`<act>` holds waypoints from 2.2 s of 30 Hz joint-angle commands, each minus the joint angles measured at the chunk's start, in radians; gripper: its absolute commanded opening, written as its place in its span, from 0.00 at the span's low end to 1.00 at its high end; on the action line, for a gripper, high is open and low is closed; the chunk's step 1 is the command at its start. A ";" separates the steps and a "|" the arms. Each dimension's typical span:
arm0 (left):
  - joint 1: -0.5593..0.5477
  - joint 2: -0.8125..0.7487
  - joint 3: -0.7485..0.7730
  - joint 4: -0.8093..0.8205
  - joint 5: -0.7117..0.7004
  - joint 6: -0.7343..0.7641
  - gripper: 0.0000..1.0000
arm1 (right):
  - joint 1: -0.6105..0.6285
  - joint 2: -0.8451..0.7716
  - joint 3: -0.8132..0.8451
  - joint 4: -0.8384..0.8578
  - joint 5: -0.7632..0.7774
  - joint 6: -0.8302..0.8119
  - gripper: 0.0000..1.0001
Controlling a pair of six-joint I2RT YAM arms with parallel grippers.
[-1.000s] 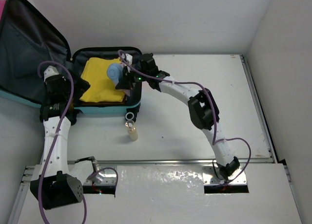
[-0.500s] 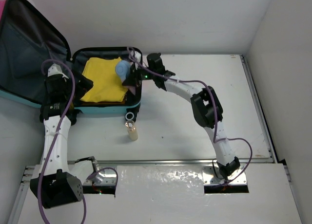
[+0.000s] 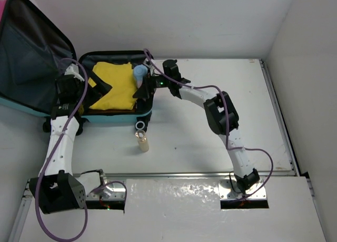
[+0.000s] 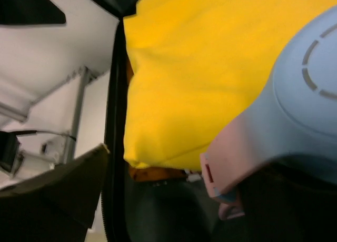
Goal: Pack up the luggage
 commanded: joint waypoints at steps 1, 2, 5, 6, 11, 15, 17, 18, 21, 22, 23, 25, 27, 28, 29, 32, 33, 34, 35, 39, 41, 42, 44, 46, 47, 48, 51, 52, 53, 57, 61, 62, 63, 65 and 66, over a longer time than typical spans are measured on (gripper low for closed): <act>-0.022 0.018 0.055 0.045 0.018 0.025 0.94 | 0.008 -0.091 -0.031 0.034 -0.033 -0.029 0.99; -0.033 0.024 0.058 0.044 0.020 0.025 0.94 | 0.008 -0.111 -0.039 0.026 -0.028 -0.035 0.99; -0.062 0.044 0.081 0.041 0.008 0.025 0.94 | 0.008 -0.244 -0.126 -0.014 0.002 -0.084 0.99; -0.070 0.049 0.091 0.039 0.000 0.024 0.94 | 0.008 -0.285 -0.159 -0.020 0.022 -0.099 0.99; -0.215 0.148 0.195 0.038 -0.078 -0.015 0.94 | 0.005 -0.482 -0.303 -0.132 0.203 -0.168 0.99; -0.292 0.266 0.288 0.045 -0.092 -0.038 0.94 | -0.012 -0.480 -0.251 -0.302 0.370 -0.188 0.99; -0.329 0.305 0.293 0.067 -0.092 -0.039 0.92 | -0.023 -0.478 -0.253 -0.362 0.444 -0.196 0.99; -0.343 0.318 0.298 0.068 -0.095 -0.033 0.92 | -0.027 -0.501 -0.284 -0.365 0.476 -0.199 0.99; -0.415 0.387 0.339 0.045 -0.123 -0.006 0.89 | -0.046 -0.602 -0.421 -0.306 0.616 -0.156 0.99; -0.435 0.409 0.354 0.033 -0.130 0.005 0.86 | -0.053 -0.625 -0.449 -0.299 0.639 -0.145 0.99; -0.470 0.441 0.368 0.010 -0.139 0.013 0.84 | -0.067 -0.645 -0.472 -0.292 0.651 -0.139 0.97; -0.510 0.460 0.391 -0.011 -0.199 0.025 0.79 | -0.075 -0.701 -0.536 -0.263 0.660 -0.139 0.92; -0.533 0.475 0.396 -0.027 -0.248 0.037 0.76 | -0.078 -0.728 -0.579 -0.259 0.664 -0.156 0.91; -0.545 0.487 0.404 -0.037 -0.253 0.045 0.63 | -0.078 -0.751 -0.591 -0.262 0.668 -0.161 0.91; -0.556 0.515 0.422 -0.069 -0.264 0.060 0.59 | -0.080 -0.760 -0.616 -0.269 0.679 -0.171 0.91; -0.597 0.567 0.436 -0.105 -0.330 0.073 0.48 | -0.089 -0.813 -0.656 -0.264 0.697 -0.181 0.91; -0.604 0.578 0.437 -0.114 -0.387 0.064 0.46 | -0.095 -0.829 -0.692 -0.256 0.703 -0.181 0.91; -0.610 0.587 0.436 -0.122 -0.415 0.059 0.46 | -0.109 -0.848 -0.713 -0.247 0.706 -0.175 0.91; -0.608 0.601 0.430 -0.128 -0.440 0.050 0.46 | -0.118 -0.884 -0.732 -0.229 0.707 -0.171 0.92; -0.614 0.604 0.430 -0.151 -0.560 0.041 0.54 | -0.144 -0.963 -0.802 -0.233 0.713 -0.187 0.93; -0.619 0.587 0.427 -0.151 -0.569 0.042 0.59 | -0.147 -0.978 -0.805 -0.258 0.714 -0.200 0.95; -0.623 0.582 0.425 -0.148 -0.578 0.042 0.63 | -0.147 -0.984 -0.805 -0.265 0.713 -0.213 0.95; -0.625 0.582 0.431 -0.142 -0.598 0.051 0.65 | -0.147 -0.992 -0.814 -0.270 0.710 -0.216 0.96; -0.624 0.613 0.459 -0.162 -0.601 0.060 0.65 | -0.147 -1.001 -0.829 -0.263 0.707 -0.213 0.97; -0.625 0.622 0.462 -0.160 -0.585 0.065 0.65 | -0.147 -1.006 -0.845 -0.259 0.703 -0.214 0.98; -0.624 0.628 0.463 -0.150 -0.575 0.070 0.65 | -0.147 -1.017 -0.852 -0.256 0.702 -0.216 0.98; -0.625 0.674 0.482 -0.133 -0.551 0.087 0.63 | -0.147 -1.032 -0.874 -0.256 0.702 -0.220 0.99; -0.627 0.687 0.486 -0.137 -0.542 0.088 0.62 | -0.147 -1.035 -0.874 -0.259 0.703 -0.222 0.99; -0.628 0.697 0.489 -0.137 -0.531 0.090 0.58 | -0.147 -1.038 -0.877 -0.261 0.702 -0.227 0.99; -0.650 0.745 0.502 -0.126 -0.512 0.103 0.48 | -0.149 -1.055 -0.886 -0.264 0.699 -0.234 0.99; -0.662 0.770 0.525 -0.140 -0.554 0.099 0.46 | -0.149 -1.070 -0.900 -0.267 0.691 -0.242 0.99; -0.662 0.773 0.528 -0.143 -0.564 0.099 0.50 | -0.149 -1.072 -0.901 -0.267 0.690 -0.242 0.99; -0.662 0.782 0.537 -0.157 -0.574 0.099 0.52 | -0.149 -1.073 -0.904 -0.267 0.688 -0.243 0.99; -0.662 0.797 0.545 -0.169 -0.629 0.094 0.51 | -0.149 -1.076 -0.912 -0.266 0.685 -0.245 0.99; -0.663 0.802 0.549 -0.179 -0.658 0.088 0.43 | -0.149 -1.078 -0.917 -0.264 0.684 -0.242 0.99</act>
